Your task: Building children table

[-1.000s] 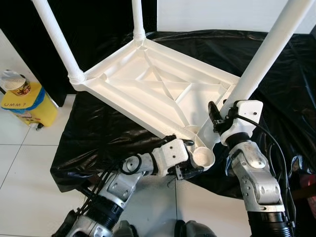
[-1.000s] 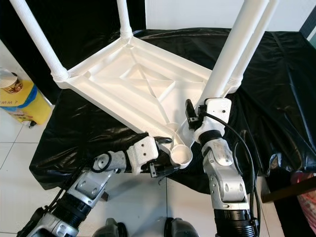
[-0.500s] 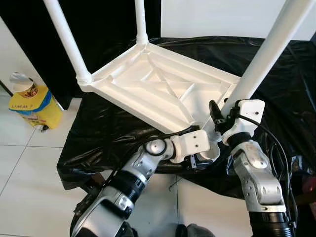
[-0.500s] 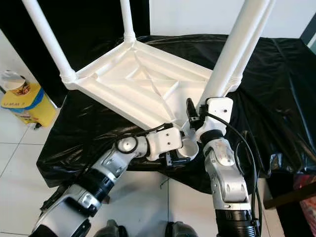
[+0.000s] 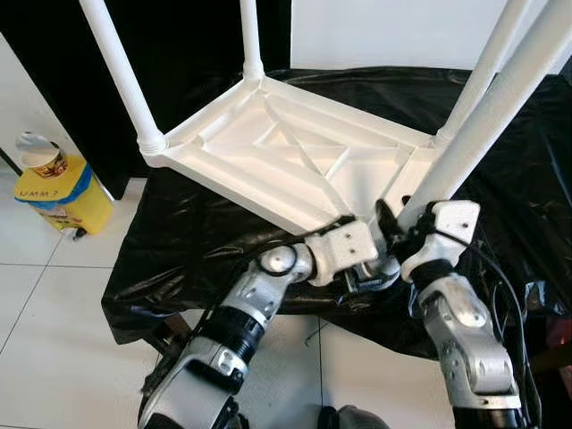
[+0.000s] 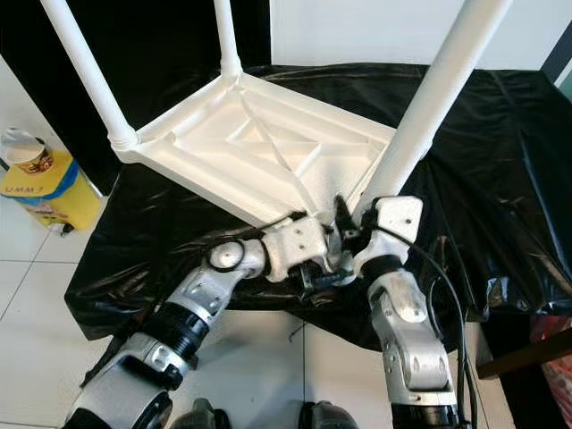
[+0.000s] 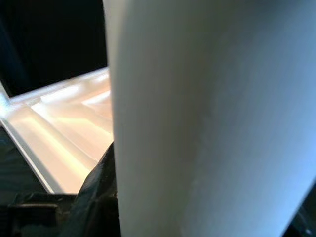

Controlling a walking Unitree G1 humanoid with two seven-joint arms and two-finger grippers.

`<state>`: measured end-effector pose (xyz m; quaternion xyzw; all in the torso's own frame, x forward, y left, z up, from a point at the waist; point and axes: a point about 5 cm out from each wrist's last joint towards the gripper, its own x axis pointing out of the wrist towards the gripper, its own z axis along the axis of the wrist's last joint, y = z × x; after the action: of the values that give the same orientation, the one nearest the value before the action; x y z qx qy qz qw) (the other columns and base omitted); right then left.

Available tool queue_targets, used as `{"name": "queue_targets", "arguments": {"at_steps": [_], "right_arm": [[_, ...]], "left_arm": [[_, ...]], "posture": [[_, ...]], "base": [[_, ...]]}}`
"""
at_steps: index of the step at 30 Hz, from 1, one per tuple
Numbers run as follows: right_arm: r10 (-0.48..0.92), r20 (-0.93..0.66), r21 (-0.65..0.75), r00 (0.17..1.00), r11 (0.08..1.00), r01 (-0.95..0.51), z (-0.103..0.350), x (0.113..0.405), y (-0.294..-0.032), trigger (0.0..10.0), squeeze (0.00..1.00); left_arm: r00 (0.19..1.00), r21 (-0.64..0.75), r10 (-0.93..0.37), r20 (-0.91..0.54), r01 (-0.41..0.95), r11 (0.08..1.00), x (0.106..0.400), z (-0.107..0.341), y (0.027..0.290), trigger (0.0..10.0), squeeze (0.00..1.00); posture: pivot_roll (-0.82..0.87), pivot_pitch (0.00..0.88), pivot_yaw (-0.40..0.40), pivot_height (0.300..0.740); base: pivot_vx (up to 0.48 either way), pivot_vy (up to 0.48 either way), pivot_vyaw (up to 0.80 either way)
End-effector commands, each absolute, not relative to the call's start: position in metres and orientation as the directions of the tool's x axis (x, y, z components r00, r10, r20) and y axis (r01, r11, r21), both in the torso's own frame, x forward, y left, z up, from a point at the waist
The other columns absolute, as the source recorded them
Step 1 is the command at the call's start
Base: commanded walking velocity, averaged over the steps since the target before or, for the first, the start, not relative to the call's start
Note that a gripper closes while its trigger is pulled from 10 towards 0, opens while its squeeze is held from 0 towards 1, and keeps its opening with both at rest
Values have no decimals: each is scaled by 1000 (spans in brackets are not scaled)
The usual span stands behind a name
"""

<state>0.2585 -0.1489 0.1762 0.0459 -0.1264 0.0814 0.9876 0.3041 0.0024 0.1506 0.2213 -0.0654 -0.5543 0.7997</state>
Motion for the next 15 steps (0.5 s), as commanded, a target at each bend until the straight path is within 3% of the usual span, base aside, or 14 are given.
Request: {"name": "queue_targets", "arguments": {"at_steps": [1,4,7,15], "right_arm": [[185,244,54,952,978,-204,170,249,-148,10000,0],[185,244,54,952,978,-204,170,249,-148,10000,0],[186,203,28,961,980,-196,158,247,-155,10000,0],[125,163,76,979,987,-139,148,256,-166,10000,0]], "left_arm": [[627,363,-777,55,713,600,310,157,25,10000,0],[627,363,-777,55,713,600,310,157,25,10000,0],[483,293,-876,11,836,464,282,144,39,10000,0],[382,267,-922,-68,897,352,260,137,47,10000,0]], "posture": [[-57,56,-50,740],[-57,56,-50,740],[-49,62,-56,740],[-43,68,-61,740]], "base": [[0,0,0],[0,0,0],[0,0,0],[0,0,0]]}}
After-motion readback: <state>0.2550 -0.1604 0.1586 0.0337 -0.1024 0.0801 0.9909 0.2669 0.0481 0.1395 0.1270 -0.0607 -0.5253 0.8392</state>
